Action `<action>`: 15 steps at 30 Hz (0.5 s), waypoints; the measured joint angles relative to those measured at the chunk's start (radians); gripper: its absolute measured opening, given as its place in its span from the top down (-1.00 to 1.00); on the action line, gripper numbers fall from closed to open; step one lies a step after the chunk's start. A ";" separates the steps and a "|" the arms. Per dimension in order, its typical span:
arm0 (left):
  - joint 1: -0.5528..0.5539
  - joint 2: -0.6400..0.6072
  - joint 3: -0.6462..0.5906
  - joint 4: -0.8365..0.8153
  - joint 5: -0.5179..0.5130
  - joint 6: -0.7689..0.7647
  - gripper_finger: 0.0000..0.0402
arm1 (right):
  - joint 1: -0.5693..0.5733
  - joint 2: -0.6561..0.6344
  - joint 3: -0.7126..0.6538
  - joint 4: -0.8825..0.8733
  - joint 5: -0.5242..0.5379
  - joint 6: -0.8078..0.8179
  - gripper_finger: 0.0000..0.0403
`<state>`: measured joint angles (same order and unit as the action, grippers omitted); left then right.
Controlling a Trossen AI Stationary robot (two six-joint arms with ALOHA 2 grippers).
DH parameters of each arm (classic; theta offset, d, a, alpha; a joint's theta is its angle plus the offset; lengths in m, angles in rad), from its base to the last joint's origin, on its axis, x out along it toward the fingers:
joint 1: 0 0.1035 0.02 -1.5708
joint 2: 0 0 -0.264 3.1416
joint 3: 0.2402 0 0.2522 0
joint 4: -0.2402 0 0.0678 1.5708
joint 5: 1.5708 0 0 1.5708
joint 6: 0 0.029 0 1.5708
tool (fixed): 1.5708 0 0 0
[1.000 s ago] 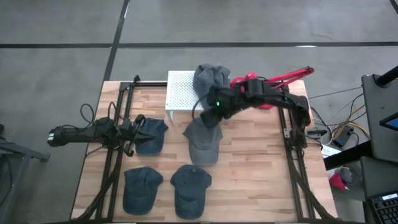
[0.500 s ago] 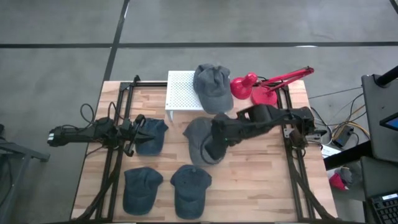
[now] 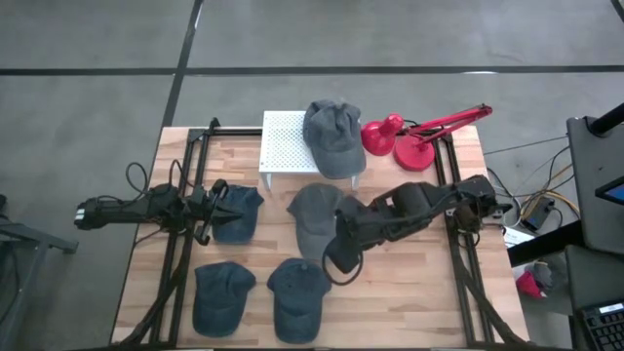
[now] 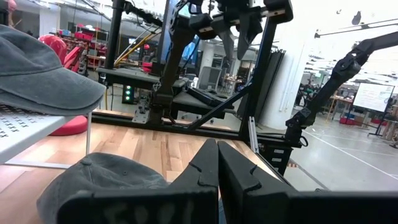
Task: Pick & Place hat
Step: Stack the gray cap on the gray caps on the shelf
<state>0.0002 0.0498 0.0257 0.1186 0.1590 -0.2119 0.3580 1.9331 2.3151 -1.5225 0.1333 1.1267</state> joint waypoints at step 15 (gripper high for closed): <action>0.000 0.000 0.000 0.000 0.000 -0.003 1.00 | 0.022 0.002 -0.155 0.012 -0.004 0.313 0.61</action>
<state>0.0002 0.0498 0.0257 0.1185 0.1593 -0.2146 0.3804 1.9350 2.1606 -1.5102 0.1295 1.4395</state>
